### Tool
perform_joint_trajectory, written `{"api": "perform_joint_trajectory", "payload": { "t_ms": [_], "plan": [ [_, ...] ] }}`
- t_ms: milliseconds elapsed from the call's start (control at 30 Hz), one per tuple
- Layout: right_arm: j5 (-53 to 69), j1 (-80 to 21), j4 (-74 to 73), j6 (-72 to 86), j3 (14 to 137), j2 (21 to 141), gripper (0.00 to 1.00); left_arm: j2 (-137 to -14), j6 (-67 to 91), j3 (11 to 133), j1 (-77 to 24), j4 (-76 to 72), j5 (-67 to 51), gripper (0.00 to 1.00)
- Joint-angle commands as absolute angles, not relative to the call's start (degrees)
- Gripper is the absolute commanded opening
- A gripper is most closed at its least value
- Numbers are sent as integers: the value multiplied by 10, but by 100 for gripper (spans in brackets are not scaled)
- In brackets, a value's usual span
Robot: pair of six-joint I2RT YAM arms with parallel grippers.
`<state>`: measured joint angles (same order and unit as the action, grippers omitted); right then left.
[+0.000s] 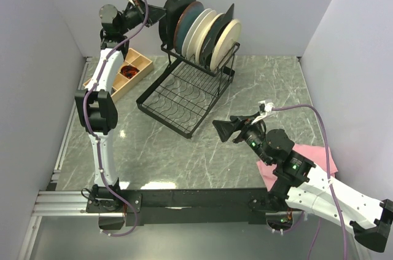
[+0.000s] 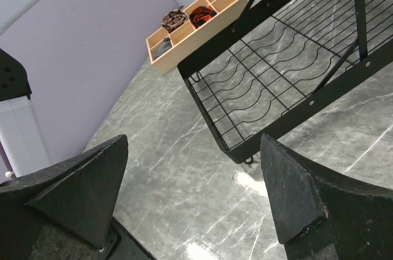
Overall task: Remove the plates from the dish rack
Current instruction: Unload the plate from the dish rack.
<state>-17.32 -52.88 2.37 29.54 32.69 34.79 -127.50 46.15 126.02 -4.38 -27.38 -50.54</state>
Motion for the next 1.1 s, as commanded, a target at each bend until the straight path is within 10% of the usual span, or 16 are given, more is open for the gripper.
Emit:
{"api": "perform_joint_trajectory", "payload": {
  "t_ms": [0, 1067],
  "plan": [
    [-173, -530, 40, 295, 347, 341, 93, -1224, 430, 1306, -48, -338, -453, 1],
    [-161, -529, 41, 297, 348, 344, 93, -1157, 385, 1268, -58, -340, -465, 1]
  ]
}}
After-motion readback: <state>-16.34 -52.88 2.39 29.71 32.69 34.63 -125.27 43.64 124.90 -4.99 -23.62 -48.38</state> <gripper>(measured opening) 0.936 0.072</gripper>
